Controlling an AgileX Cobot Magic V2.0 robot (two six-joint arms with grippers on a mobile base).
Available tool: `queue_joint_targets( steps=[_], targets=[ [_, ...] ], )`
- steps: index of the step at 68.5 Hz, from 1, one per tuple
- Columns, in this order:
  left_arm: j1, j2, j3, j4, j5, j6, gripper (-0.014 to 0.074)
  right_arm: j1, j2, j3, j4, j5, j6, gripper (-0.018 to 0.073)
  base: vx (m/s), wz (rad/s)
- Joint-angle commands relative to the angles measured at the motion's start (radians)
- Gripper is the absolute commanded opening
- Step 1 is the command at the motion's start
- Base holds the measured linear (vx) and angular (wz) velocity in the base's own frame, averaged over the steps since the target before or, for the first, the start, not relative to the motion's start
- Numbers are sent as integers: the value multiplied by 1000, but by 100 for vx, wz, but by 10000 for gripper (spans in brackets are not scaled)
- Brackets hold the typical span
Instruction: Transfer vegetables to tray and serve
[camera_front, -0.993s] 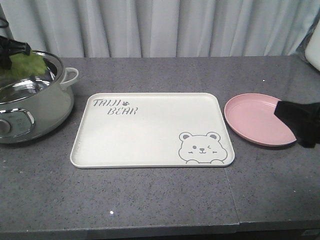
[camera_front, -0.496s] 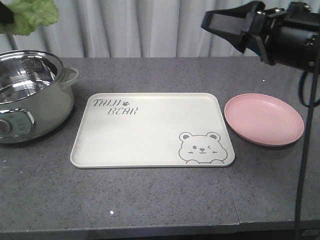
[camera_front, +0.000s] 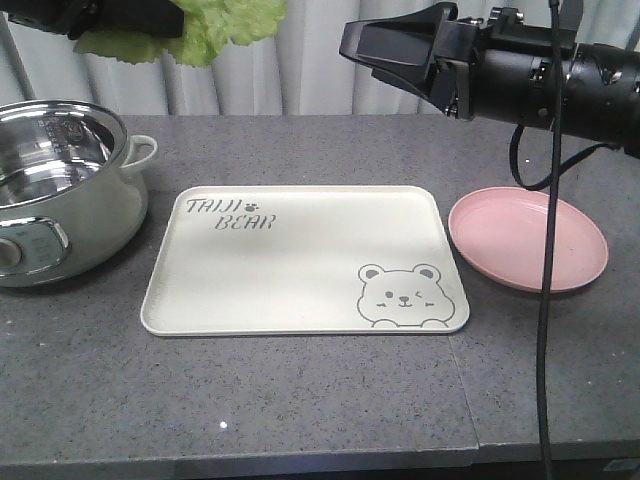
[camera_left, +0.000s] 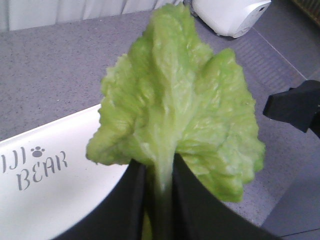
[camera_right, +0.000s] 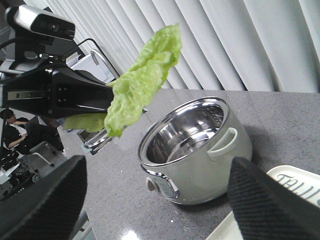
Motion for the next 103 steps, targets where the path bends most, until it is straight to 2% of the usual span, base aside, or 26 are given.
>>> queue_joint_targets(
  steps=[1,54,72,83,99,103],
  targets=[
    [-36,-36,-19,-53,-72,19,-7,-1,-32,-33,134,23,-17,556,0,0],
    [-199,-35,-19,-26,-94,19,-7,-1,-32,-33,134,33,-16,555,0,0],
    [-213,-35,-19,-25,-86,19,-7,-1,-32,-33,134,46,-14,503,0,0],
    [-221,-35,-19,-26,-73,19,-7,-1,-32,-33,134,52,-14,368,0,0],
    [-222,-35,-19,-28,-39,19,-4,-1,-32,-33,134,54,-18,-17,0,0],
    [-222,-35,-19,-28,-33,19,-1,-1,-32,-33,134,54,-18,-12,0,0]
  ],
)
